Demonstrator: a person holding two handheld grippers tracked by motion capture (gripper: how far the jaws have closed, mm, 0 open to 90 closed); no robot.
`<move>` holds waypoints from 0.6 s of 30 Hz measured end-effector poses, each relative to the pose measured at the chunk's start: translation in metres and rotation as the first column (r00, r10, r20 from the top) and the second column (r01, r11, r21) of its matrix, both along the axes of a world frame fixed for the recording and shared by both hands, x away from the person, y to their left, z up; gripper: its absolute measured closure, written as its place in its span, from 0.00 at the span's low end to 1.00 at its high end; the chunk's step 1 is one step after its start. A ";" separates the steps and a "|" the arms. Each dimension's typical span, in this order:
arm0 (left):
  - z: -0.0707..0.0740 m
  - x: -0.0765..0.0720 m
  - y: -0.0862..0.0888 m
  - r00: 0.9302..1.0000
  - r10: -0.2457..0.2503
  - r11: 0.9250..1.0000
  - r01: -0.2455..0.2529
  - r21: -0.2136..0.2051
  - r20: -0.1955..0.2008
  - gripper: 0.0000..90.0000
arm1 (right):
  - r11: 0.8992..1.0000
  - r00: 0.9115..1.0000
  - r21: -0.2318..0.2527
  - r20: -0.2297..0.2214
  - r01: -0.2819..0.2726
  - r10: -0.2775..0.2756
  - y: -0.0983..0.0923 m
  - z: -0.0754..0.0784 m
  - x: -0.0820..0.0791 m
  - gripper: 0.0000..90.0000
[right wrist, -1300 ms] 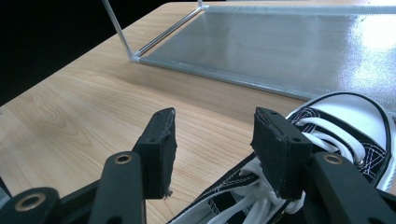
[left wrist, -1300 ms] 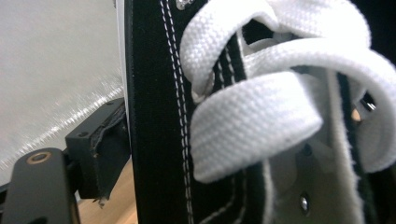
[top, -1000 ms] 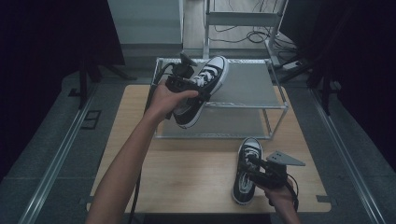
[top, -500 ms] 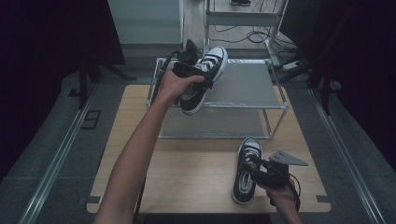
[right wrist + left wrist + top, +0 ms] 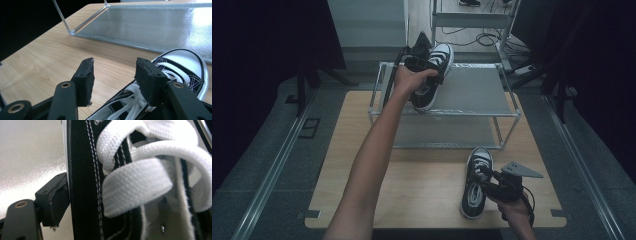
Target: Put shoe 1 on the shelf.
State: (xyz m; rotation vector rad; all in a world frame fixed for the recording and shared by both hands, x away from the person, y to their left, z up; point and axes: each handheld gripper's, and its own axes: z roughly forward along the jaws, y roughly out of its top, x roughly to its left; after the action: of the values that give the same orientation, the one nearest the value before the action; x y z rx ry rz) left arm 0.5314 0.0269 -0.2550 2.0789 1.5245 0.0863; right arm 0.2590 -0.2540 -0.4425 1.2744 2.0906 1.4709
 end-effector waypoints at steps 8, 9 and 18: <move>-0.006 0.018 -0.007 0.994 0.101 0.995 -0.100 0.021 -0.041 0.18 | 1.000 1.000 0.009 0.001 0.004 -0.004 -0.003 0.001 -0.001 0.55; -0.007 0.020 -0.008 0.993 0.110 0.994 -0.109 0.021 -0.044 0.18 | 1.000 1.000 0.011 0.001 0.005 -0.005 -0.003 0.001 -0.001 0.55; -0.017 0.030 -0.007 0.981 0.181 0.983 -0.181 0.008 -0.068 0.18 | 1.000 1.000 0.010 0.001 0.004 -0.004 -0.003 0.001 -0.001 0.55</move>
State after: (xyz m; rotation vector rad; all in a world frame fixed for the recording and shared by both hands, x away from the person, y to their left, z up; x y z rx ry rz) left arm 0.5618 0.0201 -0.2721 1.9578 1.7537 0.0852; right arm 0.2581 -0.2571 -0.4416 1.2799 2.0813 1.4826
